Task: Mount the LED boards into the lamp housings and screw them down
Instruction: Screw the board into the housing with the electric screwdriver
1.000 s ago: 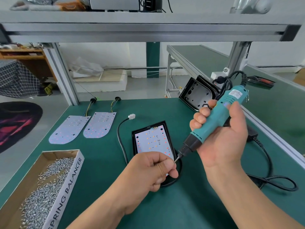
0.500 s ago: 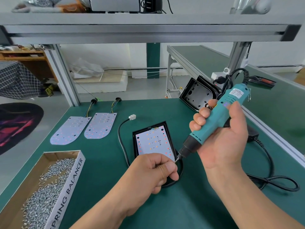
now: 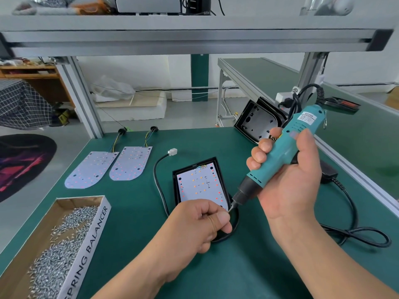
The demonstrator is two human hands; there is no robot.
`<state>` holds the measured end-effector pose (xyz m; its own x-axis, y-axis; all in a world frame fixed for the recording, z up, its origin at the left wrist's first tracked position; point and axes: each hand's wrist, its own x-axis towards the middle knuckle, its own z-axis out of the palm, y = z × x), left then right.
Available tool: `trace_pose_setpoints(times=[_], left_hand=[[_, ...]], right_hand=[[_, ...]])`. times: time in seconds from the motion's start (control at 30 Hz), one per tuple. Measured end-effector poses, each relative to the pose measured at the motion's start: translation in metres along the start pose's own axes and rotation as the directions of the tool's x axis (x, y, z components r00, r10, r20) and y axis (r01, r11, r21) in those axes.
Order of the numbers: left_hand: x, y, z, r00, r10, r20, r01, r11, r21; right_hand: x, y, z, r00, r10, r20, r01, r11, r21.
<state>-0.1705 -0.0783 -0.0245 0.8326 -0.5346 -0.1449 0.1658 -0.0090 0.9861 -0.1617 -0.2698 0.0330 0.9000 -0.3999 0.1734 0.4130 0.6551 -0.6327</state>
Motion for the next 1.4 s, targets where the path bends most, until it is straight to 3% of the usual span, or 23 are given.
trace_pose_setpoints(times=[0.2,0.47,0.8,1.2,1.27,1.4], left_hand=[[-0.001,0.003,0.000,1.000,-0.008,0.005,0.008,0.999,-0.048],[-0.002,0.007,-0.007,0.996,0.049,-0.072,-0.034,0.980,0.194],[-0.005,0.010,-0.007,0.997,0.044,-0.057,-0.037,0.993,0.113],[-0.005,0.007,-0.002,0.999,0.034,-0.043,-0.030,0.995,0.095],[-0.005,0.008,-0.003,0.998,0.032,-0.058,-0.025,0.992,0.123],[-0.006,0.009,-0.002,0.985,0.094,-0.147,-0.040,0.942,0.333]], right_hand=[[0.002,-0.001,-0.002,0.999,0.000,-0.035,0.000,1.000,0.009],[-0.003,0.006,0.000,0.999,0.009,0.037,-0.008,1.000,-0.014],[-0.002,-0.002,-0.002,0.996,-0.082,0.037,0.082,0.997,0.011],[-0.004,0.001,-0.001,0.997,-0.069,0.033,0.069,0.998,0.012],[-0.004,0.001,-0.001,0.998,-0.057,0.040,0.057,0.998,0.008],[-0.008,0.002,0.004,0.991,-0.068,0.119,0.072,0.997,-0.034]])
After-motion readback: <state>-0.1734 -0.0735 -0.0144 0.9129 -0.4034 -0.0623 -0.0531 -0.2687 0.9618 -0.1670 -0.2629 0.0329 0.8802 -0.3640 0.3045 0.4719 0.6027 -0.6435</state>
